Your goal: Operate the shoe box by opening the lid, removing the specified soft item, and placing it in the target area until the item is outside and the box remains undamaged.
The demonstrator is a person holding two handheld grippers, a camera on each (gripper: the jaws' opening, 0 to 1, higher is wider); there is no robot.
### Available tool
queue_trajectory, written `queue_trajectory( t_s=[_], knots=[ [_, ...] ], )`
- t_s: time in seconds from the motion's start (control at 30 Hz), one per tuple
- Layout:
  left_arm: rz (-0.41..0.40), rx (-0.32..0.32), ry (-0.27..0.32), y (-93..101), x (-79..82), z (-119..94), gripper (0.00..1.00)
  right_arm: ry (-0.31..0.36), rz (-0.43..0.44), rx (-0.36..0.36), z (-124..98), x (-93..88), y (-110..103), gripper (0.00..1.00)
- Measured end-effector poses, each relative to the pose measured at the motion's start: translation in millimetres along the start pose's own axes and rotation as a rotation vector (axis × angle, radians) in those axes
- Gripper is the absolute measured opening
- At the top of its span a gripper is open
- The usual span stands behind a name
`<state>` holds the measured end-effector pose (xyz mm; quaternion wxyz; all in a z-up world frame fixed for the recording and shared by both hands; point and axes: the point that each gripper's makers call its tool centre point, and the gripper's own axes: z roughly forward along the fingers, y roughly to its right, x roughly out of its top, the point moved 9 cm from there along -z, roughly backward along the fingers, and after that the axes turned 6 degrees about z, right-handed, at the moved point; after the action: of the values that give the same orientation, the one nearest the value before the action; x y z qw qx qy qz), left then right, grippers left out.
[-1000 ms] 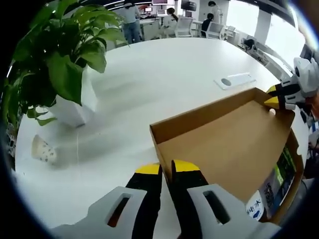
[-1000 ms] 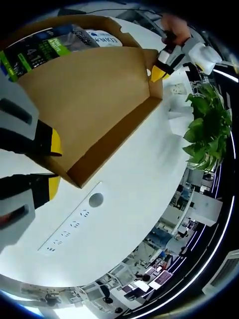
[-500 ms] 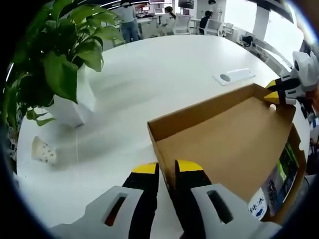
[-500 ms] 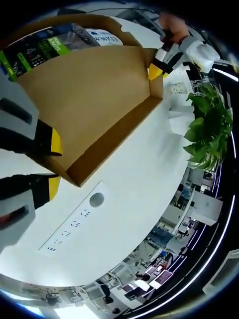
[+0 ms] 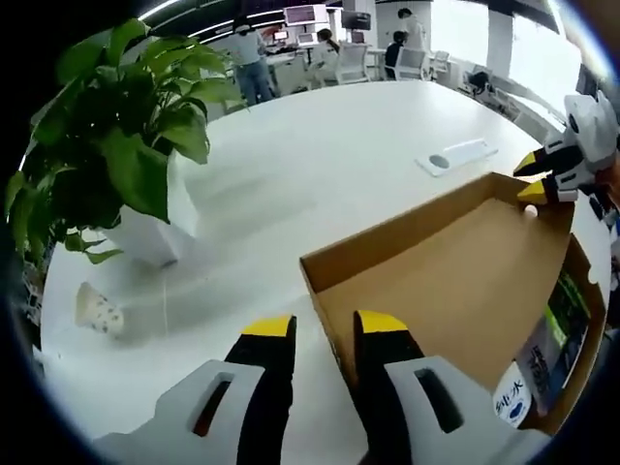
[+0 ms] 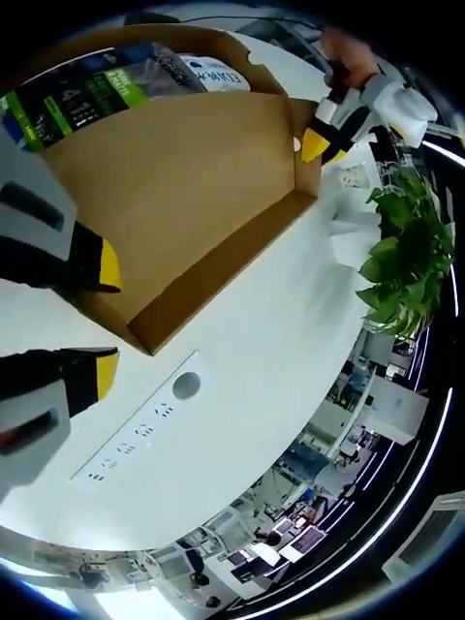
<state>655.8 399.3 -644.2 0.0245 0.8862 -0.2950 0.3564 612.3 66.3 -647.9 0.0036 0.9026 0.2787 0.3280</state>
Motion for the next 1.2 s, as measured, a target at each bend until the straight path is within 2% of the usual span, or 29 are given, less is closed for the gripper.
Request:
queue_trajectory(
  t_s=[0.13,0.3,0.63,0.7,0.77,1.0,1.2],
  knots=[
    [-0.043,0.019,0.04,-4.4,3.8,-7.5,0.24,0.002,0.021,-0.007,-5.3,0.4,2.4,0.23],
    [-0.036,0.031,0.053,-8.5,5.7,-15.0,0.25,0.016,0.018,-0.02,-13.5,0.8,5.1,0.25],
    [-0.057,0.039,0.112,-12.2,11.4,-39.8,0.29,0.058,0.076,-0.022,-35.0,-2.6,15.1,0.27],
    [-0.105,0.041,0.147,-14.3,11.6,-44.6,0.29,0.08,0.098,-0.024,-41.2,-3.1,17.5,0.28],
    [-0.107,0.046,0.149,-13.1,8.3,-49.1,0.3,0.092,0.121,-0.027,-46.8,-4.5,20.4,0.28],
    [-0.132,0.048,0.16,-2.5,-10.6,-65.1,0.3,0.108,0.119,-0.038,-64.0,-16.5,23.7,0.28],
    [-0.164,0.06,0.176,5.7,-34.2,-85.1,0.3,0.129,0.164,-0.035,-81.1,-39.1,18.2,0.28]
  ],
)
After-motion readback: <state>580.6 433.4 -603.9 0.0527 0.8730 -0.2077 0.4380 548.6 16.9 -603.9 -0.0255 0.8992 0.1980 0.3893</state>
